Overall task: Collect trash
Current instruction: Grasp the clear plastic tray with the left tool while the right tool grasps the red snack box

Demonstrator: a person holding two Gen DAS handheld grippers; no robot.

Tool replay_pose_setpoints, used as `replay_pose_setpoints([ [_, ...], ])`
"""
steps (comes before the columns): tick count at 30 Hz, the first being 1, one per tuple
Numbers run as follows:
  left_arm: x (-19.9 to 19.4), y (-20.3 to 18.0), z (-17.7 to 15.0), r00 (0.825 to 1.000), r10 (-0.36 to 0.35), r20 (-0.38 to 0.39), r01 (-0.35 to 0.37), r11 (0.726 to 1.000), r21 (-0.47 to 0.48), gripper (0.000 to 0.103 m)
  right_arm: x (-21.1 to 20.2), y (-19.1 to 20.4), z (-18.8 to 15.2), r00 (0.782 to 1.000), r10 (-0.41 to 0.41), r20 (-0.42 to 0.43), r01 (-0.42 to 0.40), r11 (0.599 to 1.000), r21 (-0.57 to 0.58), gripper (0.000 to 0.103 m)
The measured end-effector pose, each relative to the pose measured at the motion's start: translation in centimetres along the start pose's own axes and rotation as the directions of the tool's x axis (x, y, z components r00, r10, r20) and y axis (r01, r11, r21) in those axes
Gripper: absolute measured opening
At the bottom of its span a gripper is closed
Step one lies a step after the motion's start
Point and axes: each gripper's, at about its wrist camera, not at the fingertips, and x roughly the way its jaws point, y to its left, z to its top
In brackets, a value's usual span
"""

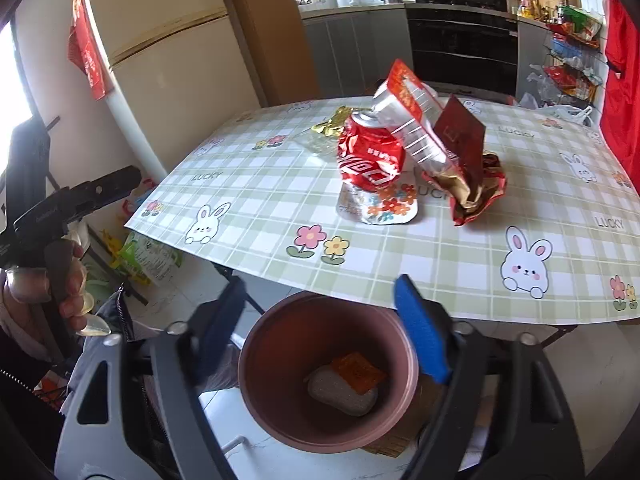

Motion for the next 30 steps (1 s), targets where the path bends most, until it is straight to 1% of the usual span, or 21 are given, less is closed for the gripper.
replay_pose_setpoints([
  [4,0.3,-0.1,-0.1,1.000,-0.004,-0.004,0.004,1.000,-0.004,0.097,0.0,-0.8,0.2,1.000,-0.013,0.005,0.013,0.999,0.033,0.086],
  [7,0.5,0.0,-0.2,1.000,-0.010,-0.010,0.010,1.000,-0.009,0.097,0.1,-1.4,0.4,1.000,-0.026,0.007,0.025,0.998,0.050,0.094],
  [8,0.7,0.0,-0.2,1.000,-0.014,-0.015,0.014,1.000,-0.013,0.097,0.1,-1.6,0.5,1.000,-0.029,0.007,0.029,0.998,0.057,0.098],
  [13,2.1,-0.8,-0.3,0.995,-0.086,-0.059,0.082,0.995,-0.061,0.097,0.0,-3.4,1.1,0.999,-0.049,0.016,0.047,0.992,0.113,0.097],
  [16,3.3,-2.0,0.5,0.989,-0.130,-0.073,0.124,0.988,-0.087,0.097,-0.2,-4.5,1.7,0.997,-0.077,0.027,0.073,0.990,0.124,0.097],
  [20,6.0,-4.1,3.3,0.981,-0.168,-0.101,0.159,0.983,-0.094,0.097,-0.4,-6.4,2.9,0.994,-0.108,0.034,0.103,0.985,0.141,0.097],
  [22,7.9,-5.0,5.6,0.973,-0.202,-0.110,0.187,0.974,-0.128,0.097,-0.6,-7.7,3.4,0.992,-0.116,0.041,0.108,0.981,0.159,0.097],
  [25,11.3,-6.3,9.0,0.957,-0.259,-0.133,0.229,0.952,-0.202,0.097,-0.7,-9.5,3.9,0.991,-0.118,0.061,0.105,0.977,0.183,0.097],
  [27,14.6,-7.7,11.4,0.940,-0.292,-0.173,0.248,0.939,-0.240,0.097,-0.7,-10.8,4.2,0.990,-0.123,0.069,0.108,0.974,0.198,0.097],
  [29,17.7,-9.2,13.2,0.927,-0.306,-0.215,0.251,0.935,-0.249,0.097,-0.5,-12.3,4.4,0.989,-0.128,0.073,0.109,0.969,0.220,0.097],
  [30,19.1,-10.0,14.0,0.924,-0.303,-0.235,0.245,0.938,-0.245,0.097,-0.4,-12.9,4.5,0.989,-0.131,0.073,0.111,0.967,0.231,0.097],
])
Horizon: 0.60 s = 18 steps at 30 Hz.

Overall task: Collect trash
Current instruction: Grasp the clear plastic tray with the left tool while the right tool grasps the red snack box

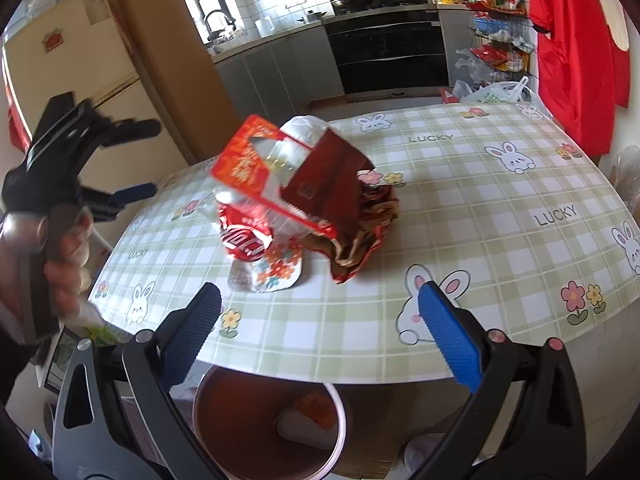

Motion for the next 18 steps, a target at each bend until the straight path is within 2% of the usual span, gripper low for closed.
replay_pose_setpoints([
  [4,4.6,-0.9,2.9,0.997,0.031,-0.064,-0.032,0.999,-0.016,0.097,1.1,-2.2,1.0,1.000,-0.006,-0.009,0.006,1.000,0.030,0.097],
  [7,7.2,-0.4,3.8,0.992,0.067,-0.110,-0.069,0.997,-0.021,0.097,2.1,-3.6,1.8,1.000,-0.017,-0.013,0.017,0.999,0.037,0.097],
  [12,9.6,0.6,4.1,0.983,0.045,-0.175,-0.050,0.998,-0.023,0.091,3.3,-4.7,2.8,1.000,-0.017,-0.011,0.017,0.999,0.042,0.097],
  [15,10.6,0.4,3.9,0.978,0.037,-0.207,-0.036,0.999,0.007,0.077,4.1,-5.1,3.2,1.000,0.011,-0.018,-0.010,0.998,0.060,0.097],
  [17,11.1,0.1,3.6,0.974,0.046,-0.220,-0.035,0.998,0.053,0.057,5.1,-5.4,3.6,0.999,0.037,-0.023,-0.035,0.996,0.085,0.097],
  [18,11.1,0.0,3.5,0.973,0.052,-0.224,-0.038,0.997,0.068,0.054,5.6,-5.6,4.0,0.998,0.051,-0.025,-0.048,0.994,0.100,0.097],
])
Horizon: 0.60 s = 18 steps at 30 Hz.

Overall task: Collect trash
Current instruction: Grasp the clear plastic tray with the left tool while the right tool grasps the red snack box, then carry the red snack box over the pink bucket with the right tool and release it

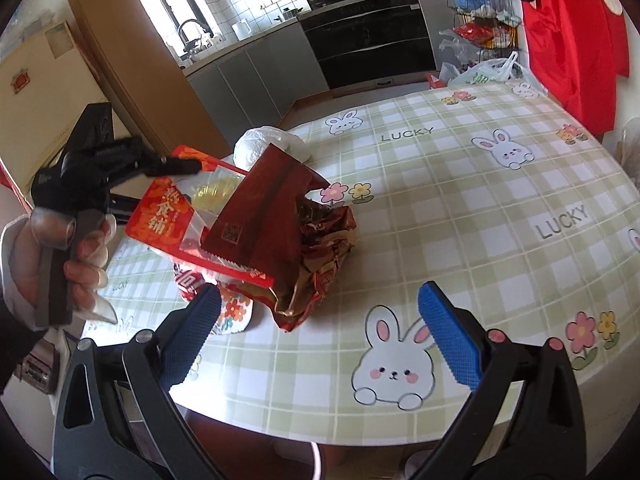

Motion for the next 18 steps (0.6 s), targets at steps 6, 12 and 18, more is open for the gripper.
replay_pose_setpoints([
  [6,-0.2,0.0,-0.4,1.000,0.011,0.018,-0.012,0.999,0.034,0.046,4.6,0.4,3.2,0.995,0.096,-0.034,-0.093,0.992,0.080,0.097],
  [12,-0.6,-0.5,-0.5,1.000,0.004,0.026,-0.005,0.998,0.059,0.045,9.8,1.6,5.6,0.985,0.136,-0.103,-0.123,0.985,0.124,0.097],
  [18,-1.2,-0.7,-0.7,0.999,0.002,0.039,-0.004,0.998,0.069,0.045,11.9,2.1,5.9,0.982,0.098,-0.162,-0.080,0.990,0.112,0.076],
])
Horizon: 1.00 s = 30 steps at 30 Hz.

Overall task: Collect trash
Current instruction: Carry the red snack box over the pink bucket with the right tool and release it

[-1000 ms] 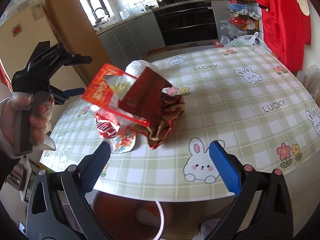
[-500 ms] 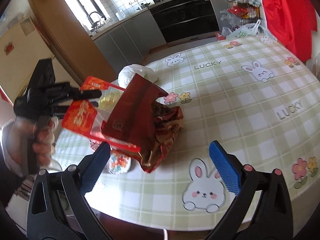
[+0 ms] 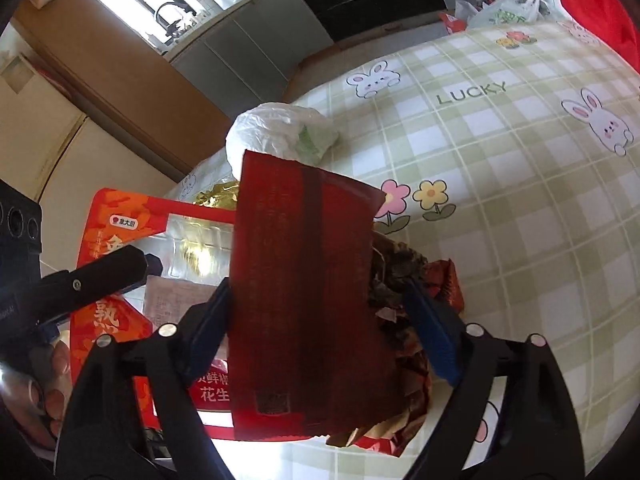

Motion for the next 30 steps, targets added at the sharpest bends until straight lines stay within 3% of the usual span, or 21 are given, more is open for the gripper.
replay_pose_setpoints([
  [3,-0.3,-0.2,-0.1,1.000,-0.007,0.004,0.007,1.000,0.003,0.045,-0.5,0.3,-0.2,1.000,0.001,-0.007,-0.001,0.999,-0.034,0.062],
  [6,-0.9,-0.6,-0.3,1.000,-0.021,0.017,0.021,1.000,0.006,0.044,-1.8,0.2,-0.3,0.999,0.022,0.032,-0.021,0.999,-0.027,0.056],
  [13,-3.5,-1.6,-0.5,0.997,-0.026,0.069,0.025,0.999,0.024,0.044,-6.7,0.0,-0.3,0.985,0.035,0.170,-0.034,0.999,-0.011,0.055],
  [19,-8.1,-2.5,-1.4,0.989,-0.038,0.146,0.030,0.998,0.056,0.044,-11.3,1.0,-1.3,0.966,0.063,0.251,-0.058,0.998,-0.029,0.055],
  [24,-13.0,-3.3,-4.0,0.977,-0.066,0.204,0.043,0.992,0.115,0.044,-15.0,3.2,-3.7,0.953,0.069,0.296,-0.044,0.995,-0.091,0.055],
  [30,-18.9,-3.4,-9.8,0.959,-0.041,0.280,-0.011,0.984,0.180,0.044,-18.3,6.2,-8.2,0.948,0.088,0.305,-0.040,0.986,-0.159,0.055],
])
